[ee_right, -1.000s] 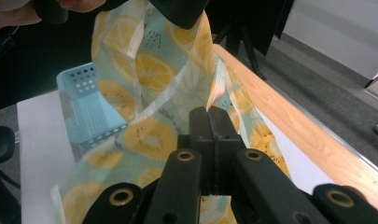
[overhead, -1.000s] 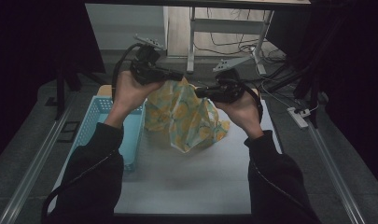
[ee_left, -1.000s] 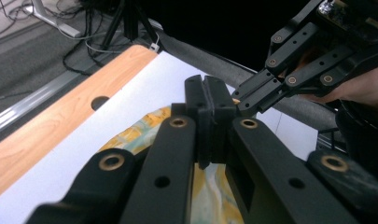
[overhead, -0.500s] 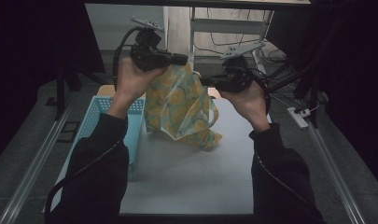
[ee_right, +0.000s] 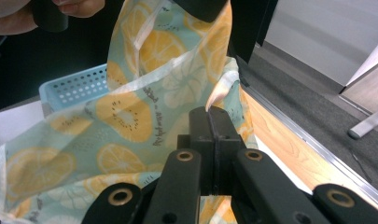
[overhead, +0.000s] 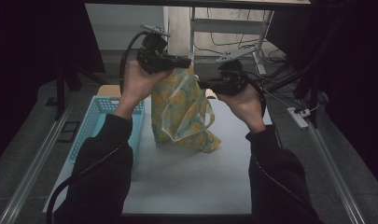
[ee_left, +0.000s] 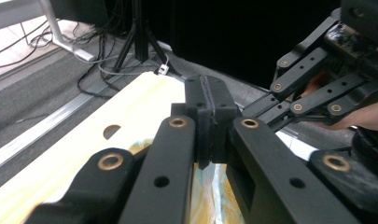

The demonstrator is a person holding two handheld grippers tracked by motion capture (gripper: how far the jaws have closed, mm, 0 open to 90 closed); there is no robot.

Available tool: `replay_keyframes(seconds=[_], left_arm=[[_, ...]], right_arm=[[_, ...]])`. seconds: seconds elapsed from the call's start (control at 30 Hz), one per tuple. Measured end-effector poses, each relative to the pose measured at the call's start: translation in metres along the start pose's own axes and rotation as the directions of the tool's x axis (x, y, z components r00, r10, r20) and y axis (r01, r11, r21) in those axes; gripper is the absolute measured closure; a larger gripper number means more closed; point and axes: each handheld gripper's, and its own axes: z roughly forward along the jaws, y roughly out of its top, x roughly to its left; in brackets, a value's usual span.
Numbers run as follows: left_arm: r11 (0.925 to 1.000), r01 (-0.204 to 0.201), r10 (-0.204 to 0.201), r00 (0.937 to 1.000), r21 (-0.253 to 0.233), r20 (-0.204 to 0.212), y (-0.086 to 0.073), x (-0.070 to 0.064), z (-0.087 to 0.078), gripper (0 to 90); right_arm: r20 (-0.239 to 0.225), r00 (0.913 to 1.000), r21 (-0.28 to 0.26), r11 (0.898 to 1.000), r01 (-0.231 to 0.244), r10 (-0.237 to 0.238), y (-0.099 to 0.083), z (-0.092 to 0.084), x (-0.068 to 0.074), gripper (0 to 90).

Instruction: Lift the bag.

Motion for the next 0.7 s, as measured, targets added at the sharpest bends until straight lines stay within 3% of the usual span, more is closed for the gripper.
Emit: replay_keyframes(seconds=[0.2,0.3,0.47,0.7], left_arm=[[1.0000,0.006,-0.006,1.0000,-0.004,-0.002,-0.009,0.004,0.007,88.5],[0.9999,-0.011,0.011,0.9999,-0.010,-0.003,-0.011,0.003,0.008,85.4],[0.9992,-0.039,0.039,0.9990,-0.008,-0.020,-0.016,0.003,0.006,70.6],[0.9964,-0.082,0.083,0.9953,0.019,-0.050,-0.029,0.002,0.002,45.2]], right_arm=[[0.000,1.0000,0.007,1.000,-0.008,0.008,-0.005,0.006,-0.002,89.8],[0.000,0.9999,0.001,1.000,-0.013,0.013,-0.007,0.006,-0.002,87.3],[0.001,0.9996,-0.019,0.999,-0.028,0.028,-0.010,0.005,-0.003,78.0],[-0.005,0.9978,-0.027,0.997,-0.066,0.066,-0.022,0.007,-0.006,57.1]])
